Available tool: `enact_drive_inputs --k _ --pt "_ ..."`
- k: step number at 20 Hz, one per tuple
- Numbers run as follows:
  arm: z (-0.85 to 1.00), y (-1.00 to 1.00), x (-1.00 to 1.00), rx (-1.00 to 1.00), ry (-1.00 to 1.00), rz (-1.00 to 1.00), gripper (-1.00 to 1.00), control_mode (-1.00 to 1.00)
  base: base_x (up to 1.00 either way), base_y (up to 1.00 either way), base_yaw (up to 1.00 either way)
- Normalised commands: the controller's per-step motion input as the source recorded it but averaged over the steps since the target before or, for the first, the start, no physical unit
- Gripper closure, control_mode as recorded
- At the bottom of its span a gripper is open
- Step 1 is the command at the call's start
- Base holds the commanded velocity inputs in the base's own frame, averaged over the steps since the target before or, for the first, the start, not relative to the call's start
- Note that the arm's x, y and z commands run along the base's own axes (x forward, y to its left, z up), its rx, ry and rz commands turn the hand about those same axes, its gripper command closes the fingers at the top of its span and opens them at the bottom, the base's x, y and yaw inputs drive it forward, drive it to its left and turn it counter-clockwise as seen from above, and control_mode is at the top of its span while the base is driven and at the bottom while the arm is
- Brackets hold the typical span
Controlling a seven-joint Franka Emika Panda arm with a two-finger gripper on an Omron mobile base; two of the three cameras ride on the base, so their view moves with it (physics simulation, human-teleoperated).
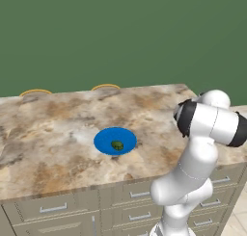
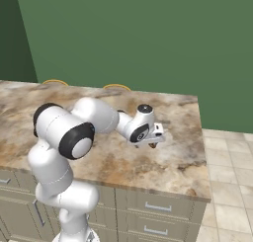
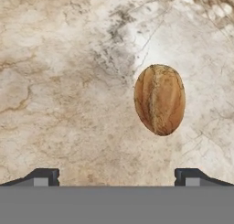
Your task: Pick the avocado and bread from the counter and place them on the plate. Then pick the jam from the cabinet and place it next to the plate. Lastly close the cabinet door.
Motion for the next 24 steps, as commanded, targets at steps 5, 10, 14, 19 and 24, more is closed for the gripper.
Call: enact_drive_inputs --k 5,10,14,19,24 --pt "0.00 -0.02 0.08 0.00 0.00 0.03 -1.00 -1.00 0.00 0.00 0.00" --pt "0.00 -0.01 0.13 0.00 0.00 0.00 -1.00 -1.00 0.00 0.00 0.00" --pt "0.00 -0.08 0.21 0.00 0.00 0.00 -1.00 -1.00 0.00 0.00 0.00" --pt "0.00 -0.19 0.28 0.00 0.00 0.00 -1.00 -1.00 0.00 0.00 0.00" --pt "-0.02 -0.18 0.28 0.00 0.00 0.00 -1.00 -1.00 0.00 0.00 0.00"
